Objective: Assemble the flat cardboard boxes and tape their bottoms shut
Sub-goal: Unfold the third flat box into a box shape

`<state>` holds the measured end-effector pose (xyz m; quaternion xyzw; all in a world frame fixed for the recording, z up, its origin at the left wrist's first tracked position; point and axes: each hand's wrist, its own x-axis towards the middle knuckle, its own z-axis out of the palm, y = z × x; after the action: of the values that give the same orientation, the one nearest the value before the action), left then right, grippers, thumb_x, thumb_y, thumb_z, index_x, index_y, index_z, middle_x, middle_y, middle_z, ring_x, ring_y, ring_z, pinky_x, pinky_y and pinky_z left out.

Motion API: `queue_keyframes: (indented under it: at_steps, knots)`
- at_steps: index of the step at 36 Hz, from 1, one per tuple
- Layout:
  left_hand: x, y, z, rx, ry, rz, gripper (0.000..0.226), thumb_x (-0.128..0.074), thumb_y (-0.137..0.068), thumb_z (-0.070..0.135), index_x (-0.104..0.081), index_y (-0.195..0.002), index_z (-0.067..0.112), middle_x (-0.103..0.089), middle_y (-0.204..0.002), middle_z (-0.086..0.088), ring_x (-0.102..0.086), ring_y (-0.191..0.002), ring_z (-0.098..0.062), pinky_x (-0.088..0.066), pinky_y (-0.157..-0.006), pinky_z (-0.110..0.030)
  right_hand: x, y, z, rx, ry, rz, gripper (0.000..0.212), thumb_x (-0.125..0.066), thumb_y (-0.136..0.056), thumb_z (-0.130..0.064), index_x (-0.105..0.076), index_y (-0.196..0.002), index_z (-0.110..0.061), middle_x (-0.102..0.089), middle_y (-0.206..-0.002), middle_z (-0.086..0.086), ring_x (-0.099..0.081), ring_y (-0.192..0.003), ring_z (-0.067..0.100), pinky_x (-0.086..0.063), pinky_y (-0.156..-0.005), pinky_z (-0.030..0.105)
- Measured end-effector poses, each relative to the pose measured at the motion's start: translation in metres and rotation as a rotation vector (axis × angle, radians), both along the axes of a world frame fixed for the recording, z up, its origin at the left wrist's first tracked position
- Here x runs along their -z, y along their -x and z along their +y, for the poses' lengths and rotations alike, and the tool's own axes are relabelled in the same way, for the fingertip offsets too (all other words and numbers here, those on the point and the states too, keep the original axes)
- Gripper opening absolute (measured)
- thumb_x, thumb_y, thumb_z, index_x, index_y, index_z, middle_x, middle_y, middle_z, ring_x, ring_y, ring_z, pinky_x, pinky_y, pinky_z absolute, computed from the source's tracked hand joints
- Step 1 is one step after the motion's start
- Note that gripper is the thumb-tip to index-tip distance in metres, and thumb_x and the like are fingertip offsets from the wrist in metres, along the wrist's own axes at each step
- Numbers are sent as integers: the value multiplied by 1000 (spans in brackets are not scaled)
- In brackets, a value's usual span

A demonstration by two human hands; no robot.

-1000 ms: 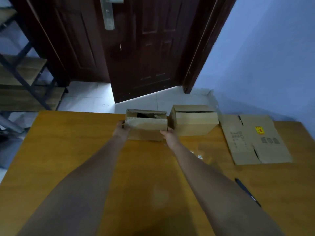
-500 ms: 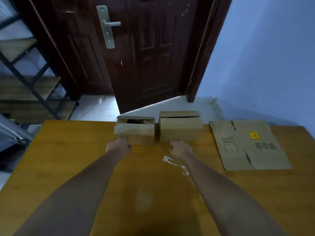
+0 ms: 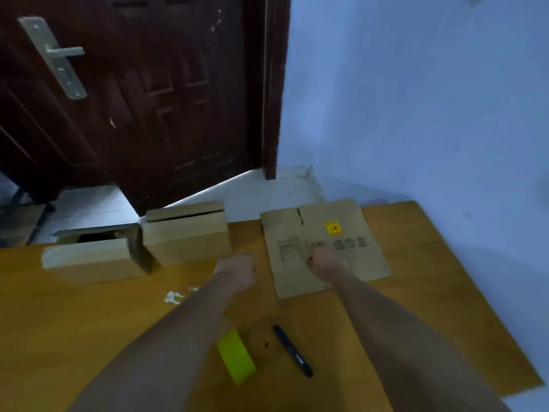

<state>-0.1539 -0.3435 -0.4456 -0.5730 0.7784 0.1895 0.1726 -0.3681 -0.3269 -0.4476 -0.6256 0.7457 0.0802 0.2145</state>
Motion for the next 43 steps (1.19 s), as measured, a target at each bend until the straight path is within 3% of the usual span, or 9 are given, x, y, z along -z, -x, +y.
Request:
queue_keyframes:
  at_steps: [4, 7, 15, 19, 23, 27, 34, 40, 43]
  knots:
    - [20, 43, -6, -10, -65, 50, 45, -30, -100, 40, -39, -139, 19, -47, -138, -4, -50, -120, -24, -48, -88, -34, 11, 58, -1, 84, -13, 23, 39, -37, -97, -24, -43, -131, -7, -49, -131, 15, -50, -118, 32, -44, -91, 39]
    - [53, 57, -19, -119, -129, 140, 46, -34, -98, 45, -42, -137, 24, -51, -133, -2, -53, -113, -22, -48, -83, -31, 24, 96, -4, 153, 33, -2, 44, -43, -93, -20, -41, -135, -6, -41, -139, 16, -46, -123, 34, -42, -96, 38]
    - [115, 90, -46, -532, -233, 355, 65, -46, -86, 61, -40, -139, 23, -52, -131, -5, -56, -109, -30, -51, -89, -45, 60, 172, -15, 443, 15, -63, 55, -45, -96, -27, -27, -142, -2, -30, -145, 16, -31, -132, 33, -37, -101, 45]
    - [134, 96, -60, -866, -286, 529, 85, -68, -78, 44, -28, -145, 9, -50, -136, -13, -55, -114, -33, -50, -93, -44, 82, 192, -27, 593, -8, -183, 69, -50, -95, -32, -16, -147, -1, -27, -148, 19, -28, -136, 35, -31, -108, 45]
    - [127, 101, -61, -1047, -355, 657, 83, -71, -82, 37, -29, -146, 6, -45, -141, -12, -49, -123, -31, -44, -102, -40, 99, 194, -36, 669, -6, -279, 59, -46, -97, -32, -26, -143, 0, -31, -144, 21, -34, -131, 39, -32, -107, 47]
    - [121, 102, -60, -1074, -376, 732, 66, -67, -88, 22, -36, -143, 5, -42, -145, -11, -43, -130, -32, -36, -108, -44, 104, 195, -37, 774, -15, -332, 59, -44, -96, -42, -35, -141, -4, -31, -143, 22, -37, -128, 41, -35, -107, 49]
    - [88, 100, -52, -1112, -376, 909, 49, -59, -92, 14, -41, -137, 8, -46, -140, -13, -44, -126, -36, -38, -100, -50, 83, 194, -26, 948, 105, -514, 47, -52, -96, -24, -44, -129, 8, -50, -132, 24, -49, -119, 38, -40, -86, 36]
    - [33, 85, -44, -1027, -287, 1040, 29, -63, -89, 10, -52, -117, 8, -55, -130, -14, -51, -118, -34, -43, -95, -46, 45, 182, -4, 997, 244, -628, 52, -40, -98, -43, -45, -134, -5, -51, -131, 19, -49, -118, 38, -40, -94, 42]
    - [1, 71, -41, -930, -262, 1100, 30, -65, -88, 11, -54, -116, 12, -58, -124, -9, -53, -114, -31, -44, -96, -47, 17, 172, 6, 1045, 328, -681, 48, -36, -99, -40, -53, -128, -6, -53, -129, 19, -50, -115, 34, -38, -93, 39]
